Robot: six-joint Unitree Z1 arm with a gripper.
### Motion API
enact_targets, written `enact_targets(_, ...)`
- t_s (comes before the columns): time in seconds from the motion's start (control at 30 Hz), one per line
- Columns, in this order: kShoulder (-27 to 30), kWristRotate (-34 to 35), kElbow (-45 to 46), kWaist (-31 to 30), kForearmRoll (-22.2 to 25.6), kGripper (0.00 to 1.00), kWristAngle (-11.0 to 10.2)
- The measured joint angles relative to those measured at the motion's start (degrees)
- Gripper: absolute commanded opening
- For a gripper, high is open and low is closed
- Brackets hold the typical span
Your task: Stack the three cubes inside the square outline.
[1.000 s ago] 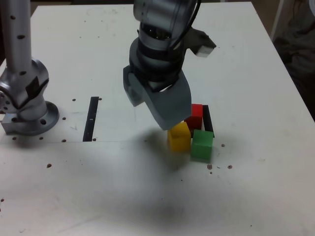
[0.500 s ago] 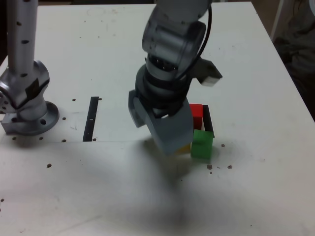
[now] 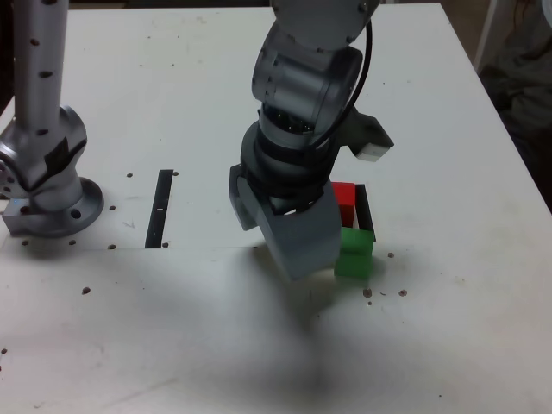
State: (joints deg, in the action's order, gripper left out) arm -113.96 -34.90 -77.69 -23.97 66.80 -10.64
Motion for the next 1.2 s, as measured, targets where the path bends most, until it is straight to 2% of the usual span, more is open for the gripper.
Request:
enact_targets(0.33, -0.9, -0.4, -0.5, -0.1, -0.4, 0.85, 0.5)
enact_targets(0.67, -2.7, -0.4, -0.5, -0.1, -3.2, 0.78, 0.8)
enact_targets(0.8, -2.8, -0.4, -0.9, -0.1, -3.3, 0.66, 0.9)
enact_targets(1.03, -2.9, -0.3, -0.9, -0.1, -4.2, 0.3, 1.0)
enact_targets(1.2, -2.9, -0.3, -0.7, -0.1, -5.1, 0.23, 1.4)
